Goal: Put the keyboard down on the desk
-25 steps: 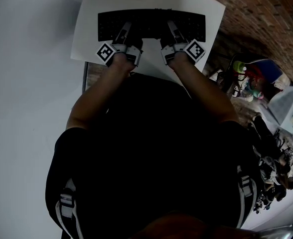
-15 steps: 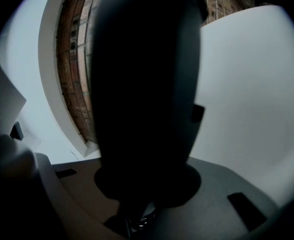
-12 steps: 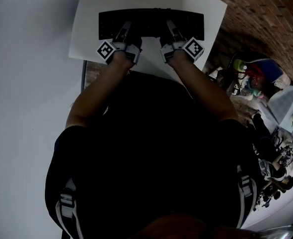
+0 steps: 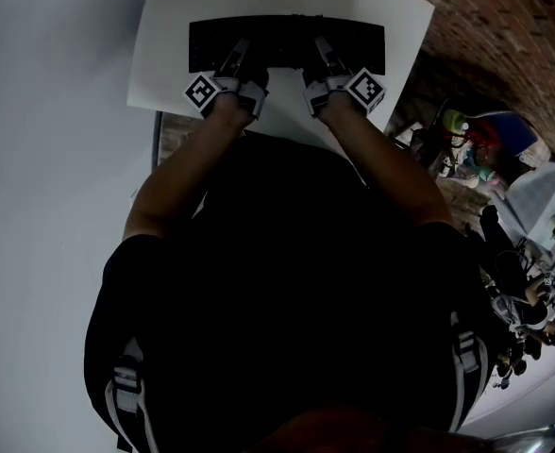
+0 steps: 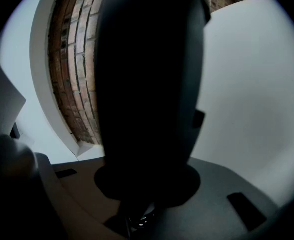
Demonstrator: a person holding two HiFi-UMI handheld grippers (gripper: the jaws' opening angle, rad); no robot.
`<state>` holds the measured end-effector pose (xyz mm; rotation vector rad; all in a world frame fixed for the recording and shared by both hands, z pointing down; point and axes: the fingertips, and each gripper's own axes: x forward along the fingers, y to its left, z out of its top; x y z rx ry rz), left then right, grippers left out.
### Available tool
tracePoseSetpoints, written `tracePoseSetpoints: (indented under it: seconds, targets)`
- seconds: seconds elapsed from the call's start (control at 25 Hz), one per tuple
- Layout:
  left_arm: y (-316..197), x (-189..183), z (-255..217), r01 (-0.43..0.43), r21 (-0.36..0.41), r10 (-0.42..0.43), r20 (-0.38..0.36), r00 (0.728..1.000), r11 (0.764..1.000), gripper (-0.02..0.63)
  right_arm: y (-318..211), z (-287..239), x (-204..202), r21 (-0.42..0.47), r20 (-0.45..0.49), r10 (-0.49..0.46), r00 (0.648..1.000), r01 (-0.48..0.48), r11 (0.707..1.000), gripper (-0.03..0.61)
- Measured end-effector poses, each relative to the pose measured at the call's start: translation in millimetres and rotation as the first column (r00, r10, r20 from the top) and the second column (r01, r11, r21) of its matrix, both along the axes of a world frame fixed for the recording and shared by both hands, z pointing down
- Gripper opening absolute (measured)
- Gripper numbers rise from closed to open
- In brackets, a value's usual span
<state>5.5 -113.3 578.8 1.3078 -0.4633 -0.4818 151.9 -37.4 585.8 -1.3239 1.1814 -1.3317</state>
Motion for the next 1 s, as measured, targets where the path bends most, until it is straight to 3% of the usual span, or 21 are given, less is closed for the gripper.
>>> tracePoseSetpoints:
  seconds: [1.0]
  targets:
    - [4,-7,49,0.008,-0.072,-0.003,0.069,0.998,0.997,0.088,2,52,-8,-0.093,0.062,-0.039,0.997,0.044,0.995,0.117]
